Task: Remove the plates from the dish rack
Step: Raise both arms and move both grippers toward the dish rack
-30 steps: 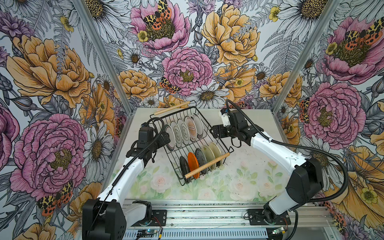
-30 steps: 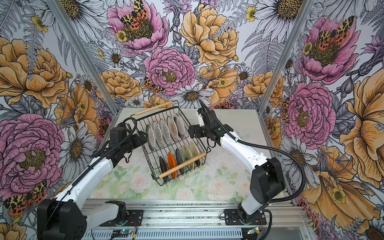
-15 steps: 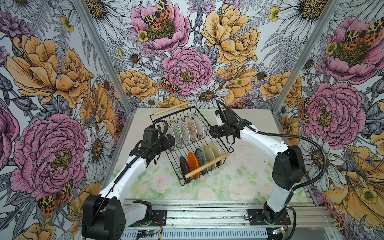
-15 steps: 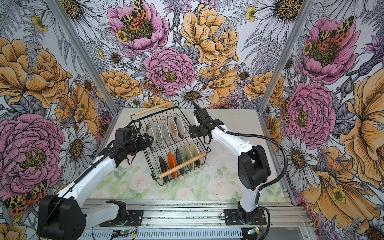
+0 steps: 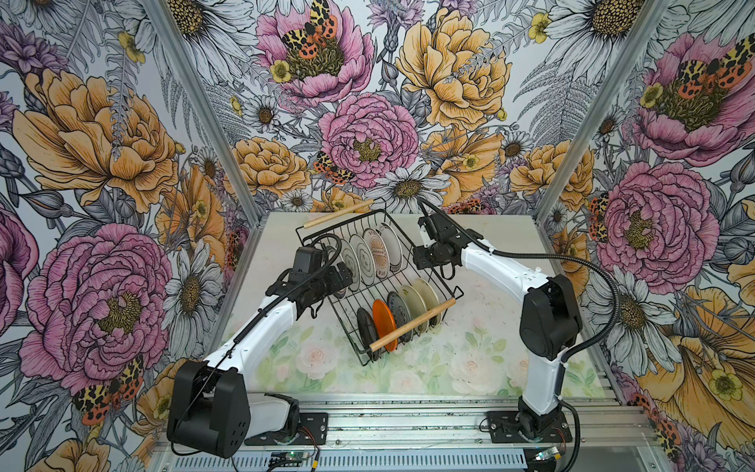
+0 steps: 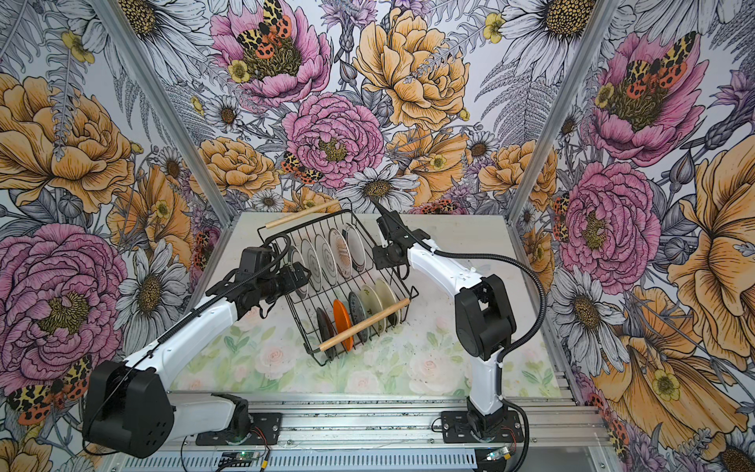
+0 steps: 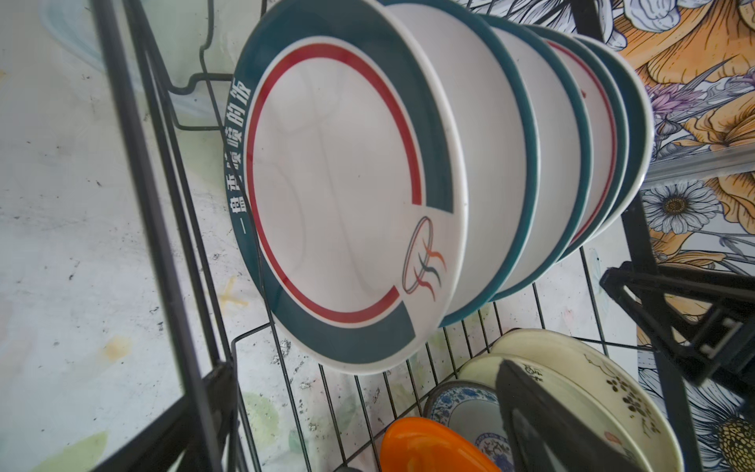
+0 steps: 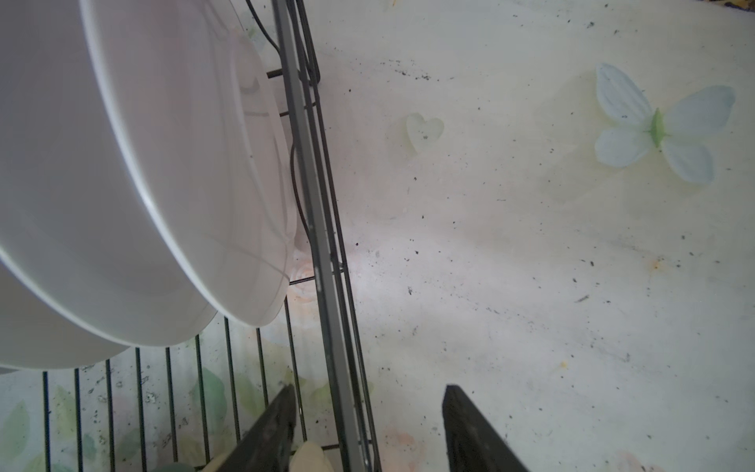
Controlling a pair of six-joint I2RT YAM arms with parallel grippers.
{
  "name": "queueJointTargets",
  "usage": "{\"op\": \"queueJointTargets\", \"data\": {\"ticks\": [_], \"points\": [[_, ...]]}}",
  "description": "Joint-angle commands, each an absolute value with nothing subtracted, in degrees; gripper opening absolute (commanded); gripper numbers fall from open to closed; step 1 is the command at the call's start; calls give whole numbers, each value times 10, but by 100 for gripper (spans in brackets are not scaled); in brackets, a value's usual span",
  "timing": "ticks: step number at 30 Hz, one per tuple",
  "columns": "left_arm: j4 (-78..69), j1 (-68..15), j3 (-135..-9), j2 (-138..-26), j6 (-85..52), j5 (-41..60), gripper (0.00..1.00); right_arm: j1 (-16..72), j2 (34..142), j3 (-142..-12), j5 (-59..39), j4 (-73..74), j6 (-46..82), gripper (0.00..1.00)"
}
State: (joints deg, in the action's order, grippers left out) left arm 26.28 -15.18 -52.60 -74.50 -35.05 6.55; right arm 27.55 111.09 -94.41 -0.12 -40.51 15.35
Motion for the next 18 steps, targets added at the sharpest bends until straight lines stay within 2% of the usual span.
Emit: {"op": "queueJointTargets", "data": {"ticks": [1, 10, 14, 18], "points": [[255, -175, -555, -764, -353, 98, 99, 256, 1121, -964, 12, -415, 153, 54], [253, -219, -614, -838, -347, 90, 99, 193, 1140, -981, 7, -415, 114, 39], [243, -239, -654, -882, -343, 100, 99, 175, 1153, -1000, 48, -419, 59, 37], [243, -258, -699, -927, -330, 102, 99, 143, 1153, -1007, 46, -420, 24, 36]]}}
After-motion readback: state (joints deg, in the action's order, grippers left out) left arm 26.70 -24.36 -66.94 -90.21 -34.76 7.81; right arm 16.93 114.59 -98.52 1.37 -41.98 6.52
